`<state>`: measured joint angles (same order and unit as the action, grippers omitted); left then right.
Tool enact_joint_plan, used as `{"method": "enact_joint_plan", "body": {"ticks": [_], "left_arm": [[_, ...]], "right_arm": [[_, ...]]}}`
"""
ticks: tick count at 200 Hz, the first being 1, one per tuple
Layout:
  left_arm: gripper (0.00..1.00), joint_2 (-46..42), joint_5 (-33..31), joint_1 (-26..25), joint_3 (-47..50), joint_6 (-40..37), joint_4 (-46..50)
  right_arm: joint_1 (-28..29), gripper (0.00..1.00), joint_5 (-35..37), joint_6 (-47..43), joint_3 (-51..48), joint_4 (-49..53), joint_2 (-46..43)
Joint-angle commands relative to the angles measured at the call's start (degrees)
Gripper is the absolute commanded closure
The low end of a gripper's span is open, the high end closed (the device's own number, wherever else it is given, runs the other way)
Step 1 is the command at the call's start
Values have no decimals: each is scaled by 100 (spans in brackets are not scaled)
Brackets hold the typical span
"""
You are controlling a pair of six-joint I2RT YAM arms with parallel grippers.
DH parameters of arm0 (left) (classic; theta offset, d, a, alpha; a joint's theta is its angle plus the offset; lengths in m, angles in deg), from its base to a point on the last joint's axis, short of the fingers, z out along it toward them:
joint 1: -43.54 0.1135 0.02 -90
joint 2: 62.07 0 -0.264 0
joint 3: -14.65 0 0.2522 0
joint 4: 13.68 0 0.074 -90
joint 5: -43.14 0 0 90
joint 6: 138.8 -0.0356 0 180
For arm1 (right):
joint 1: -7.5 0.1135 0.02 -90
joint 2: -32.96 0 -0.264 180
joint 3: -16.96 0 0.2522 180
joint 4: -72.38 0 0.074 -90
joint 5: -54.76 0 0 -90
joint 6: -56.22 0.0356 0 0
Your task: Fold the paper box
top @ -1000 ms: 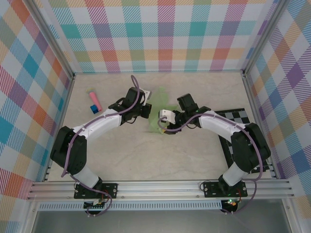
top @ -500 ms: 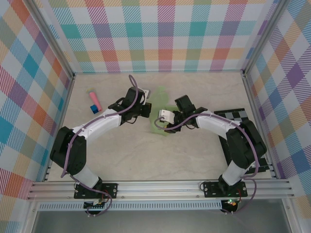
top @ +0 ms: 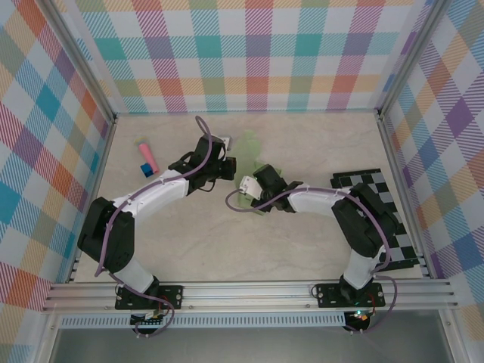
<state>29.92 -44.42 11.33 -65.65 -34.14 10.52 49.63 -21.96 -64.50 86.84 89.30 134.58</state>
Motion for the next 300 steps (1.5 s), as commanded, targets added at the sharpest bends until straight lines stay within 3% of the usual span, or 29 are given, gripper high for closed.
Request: {"method": "enact_joint_plan", "body": {"ticks": [1,80,154,167,186,204,218,257,300], "left_arm": [[100,-56,40,-91,149,221,55],[100,-51,-67,-134,289,436,-50],[100,-73,-280,-132,379,762,-94],[100,-75,-310,-137,370,767,-90],[100,-64,-350,-136,333,729,-86],[100,-57,-349,-137,289,682,-51],[100,-58,-349,-137,300,688,-39],[100,-36,-411,-154,274,674,8],[100,-32,-481,-181,254,713,64]], "right_arm": [[41,49,1045,552,22,-336,118],[41,45,1891,1211,315,-22,267],[-20,40,1929,1395,442,-8,262],[-61,38,1400,1397,243,-292,39],[-233,35,91,1423,-151,-723,-374],[-249,30,-1085,749,-461,-973,-702],[-256,20,-1966,192,-517,-752,-853],[-336,19,-2704,-18,-224,-113,-798],[-261,13,-2153,539,-16,-319,-405]]}}
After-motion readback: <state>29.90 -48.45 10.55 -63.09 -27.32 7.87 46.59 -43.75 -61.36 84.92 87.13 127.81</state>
